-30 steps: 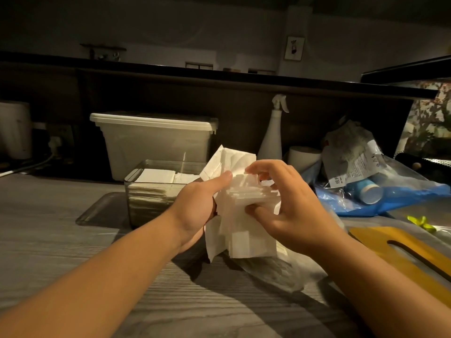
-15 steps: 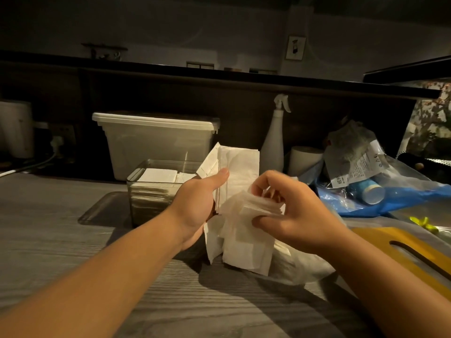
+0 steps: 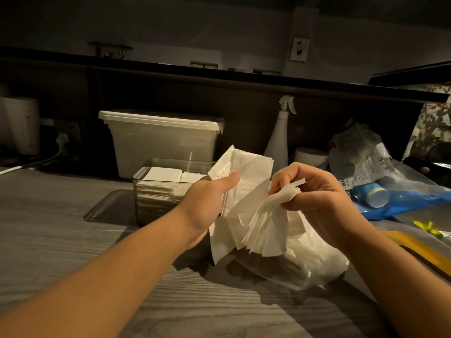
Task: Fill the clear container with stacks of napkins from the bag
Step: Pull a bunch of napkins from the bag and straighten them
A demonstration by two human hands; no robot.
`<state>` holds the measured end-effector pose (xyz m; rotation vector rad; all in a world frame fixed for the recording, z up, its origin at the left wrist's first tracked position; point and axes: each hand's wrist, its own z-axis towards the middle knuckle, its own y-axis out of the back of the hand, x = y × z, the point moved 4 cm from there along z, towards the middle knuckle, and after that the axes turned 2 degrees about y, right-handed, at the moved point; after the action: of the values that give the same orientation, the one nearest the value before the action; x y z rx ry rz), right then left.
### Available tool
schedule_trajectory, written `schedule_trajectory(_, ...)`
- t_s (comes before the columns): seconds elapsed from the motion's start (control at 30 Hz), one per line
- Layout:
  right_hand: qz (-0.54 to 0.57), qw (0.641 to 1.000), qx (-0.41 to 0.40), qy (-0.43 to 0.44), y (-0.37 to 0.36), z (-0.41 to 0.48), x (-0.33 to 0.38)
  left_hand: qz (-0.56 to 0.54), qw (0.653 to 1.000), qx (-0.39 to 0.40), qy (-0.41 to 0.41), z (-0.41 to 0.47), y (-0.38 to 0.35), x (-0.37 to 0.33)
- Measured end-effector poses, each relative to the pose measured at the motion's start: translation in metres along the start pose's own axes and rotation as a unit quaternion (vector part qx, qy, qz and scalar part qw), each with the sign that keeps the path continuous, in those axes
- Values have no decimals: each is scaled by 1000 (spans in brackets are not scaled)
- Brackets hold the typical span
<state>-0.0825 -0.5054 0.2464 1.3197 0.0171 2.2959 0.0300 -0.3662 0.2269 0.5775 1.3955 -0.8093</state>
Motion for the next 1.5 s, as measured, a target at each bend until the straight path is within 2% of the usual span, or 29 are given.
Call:
schedule_trajectory(0.17, -40, 997, -61, -19, 6, 1, -9, 36, 999, 14, 14, -1, -3, 3)
schedule_trajectory(0.43, -12, 989, -106, -104, 13, 1, -26, 119, 993, -5, 10, 2, -1, 6)
schedule_trajectory(0.63, -2, 982, -134, -130, 14, 1, -29, 83, 996, 20, 16, -1, -3, 3)
schedule_trajectory(0.77, 1, 975, -158, -153, 15, 0, -30, 129, 991, 32, 6, 0, -3, 6)
schedule_trajectory(1.07, -11, 971, -158, -182, 12, 0, -34, 183, 982, -46, -9, 6, 2, 11)
schedule_trajectory(1.3, 5, 963, -142, -230, 10, -1, -40, 162, 981, -101, -44, 8, 11, 8)
schedule_trajectory(1.5, -19, 963, -124, -240, 7, -1, -37, 160, 978, -103, -86, 5, 13, -2)
